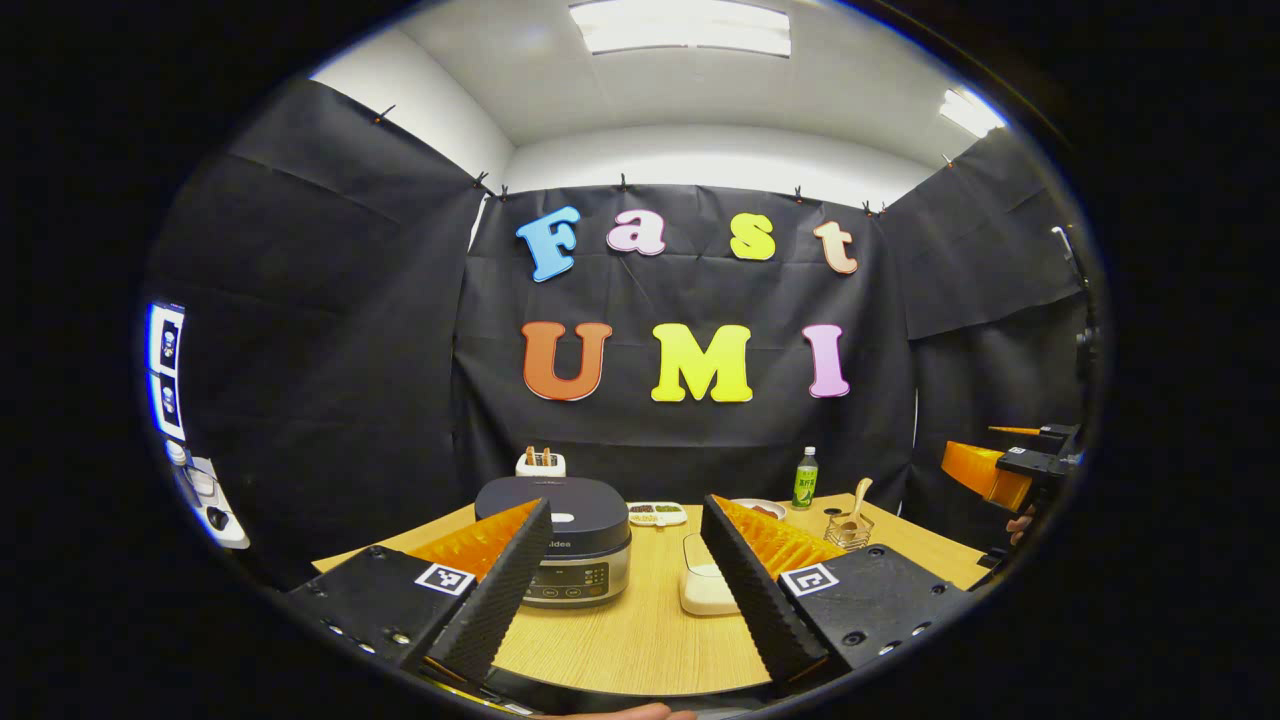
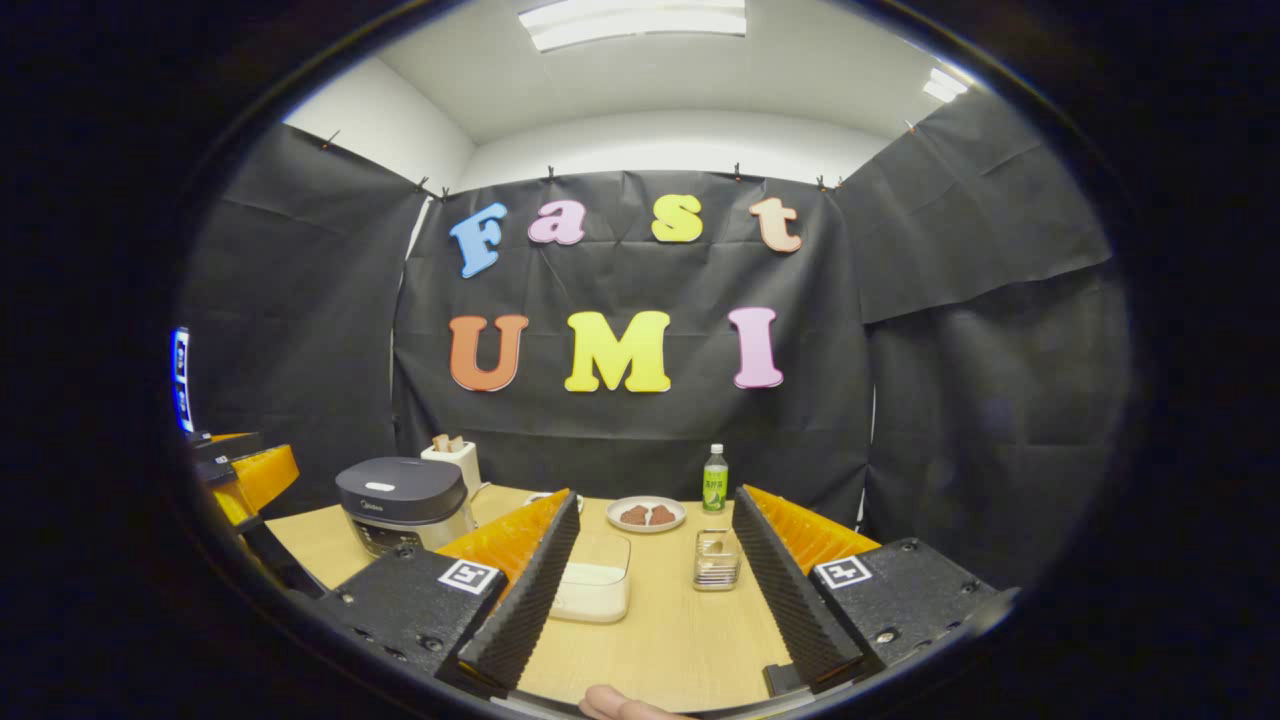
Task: Close the left gripper, press the button to open the rice cooker; take a wooden spoon from the chopstick holder with the right hand, scoop a spoonful of rice and pour it into the rice cooker, then put the wooden spoon back into the chopstick holder.
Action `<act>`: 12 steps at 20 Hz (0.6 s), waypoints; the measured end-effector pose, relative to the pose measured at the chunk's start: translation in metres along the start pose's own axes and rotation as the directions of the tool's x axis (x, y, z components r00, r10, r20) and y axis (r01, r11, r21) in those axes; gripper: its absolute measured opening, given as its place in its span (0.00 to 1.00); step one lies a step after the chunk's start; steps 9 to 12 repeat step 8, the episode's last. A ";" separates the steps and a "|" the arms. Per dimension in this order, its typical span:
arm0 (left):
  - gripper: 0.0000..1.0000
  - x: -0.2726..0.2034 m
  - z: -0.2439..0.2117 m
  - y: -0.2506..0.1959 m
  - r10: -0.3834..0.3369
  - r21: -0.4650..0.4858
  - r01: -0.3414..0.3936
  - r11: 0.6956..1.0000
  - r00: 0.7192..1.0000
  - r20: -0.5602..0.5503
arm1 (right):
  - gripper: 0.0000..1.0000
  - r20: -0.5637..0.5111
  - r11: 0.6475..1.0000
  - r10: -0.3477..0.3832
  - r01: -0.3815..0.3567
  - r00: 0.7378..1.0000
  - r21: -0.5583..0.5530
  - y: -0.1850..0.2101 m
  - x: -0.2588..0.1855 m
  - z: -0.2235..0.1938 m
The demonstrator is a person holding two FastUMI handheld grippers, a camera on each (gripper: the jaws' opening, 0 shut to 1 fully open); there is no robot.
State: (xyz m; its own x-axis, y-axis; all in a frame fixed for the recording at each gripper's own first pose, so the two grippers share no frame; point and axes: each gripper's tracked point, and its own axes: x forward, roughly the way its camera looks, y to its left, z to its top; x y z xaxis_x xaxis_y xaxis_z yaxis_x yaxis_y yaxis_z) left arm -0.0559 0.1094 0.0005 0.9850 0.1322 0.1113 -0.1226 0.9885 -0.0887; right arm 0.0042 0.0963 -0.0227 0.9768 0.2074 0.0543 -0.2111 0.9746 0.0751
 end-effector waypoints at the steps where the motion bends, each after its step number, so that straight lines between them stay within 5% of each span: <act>1: 0.96 -0.002 0.002 -0.001 -0.005 0.009 0.005 1.000 1.000 0.004 | 0.99 0.000 1.000 0.001 -0.001 1.000 -0.006 0.001 -0.001 0.000; 12: 0.96 0.000 0.004 0.000 -0.015 0.010 0.015 1.000 1.000 0.008 | 0.99 0.010 1.000 0.003 -0.002 1.000 -0.019 0.002 -0.002 0.003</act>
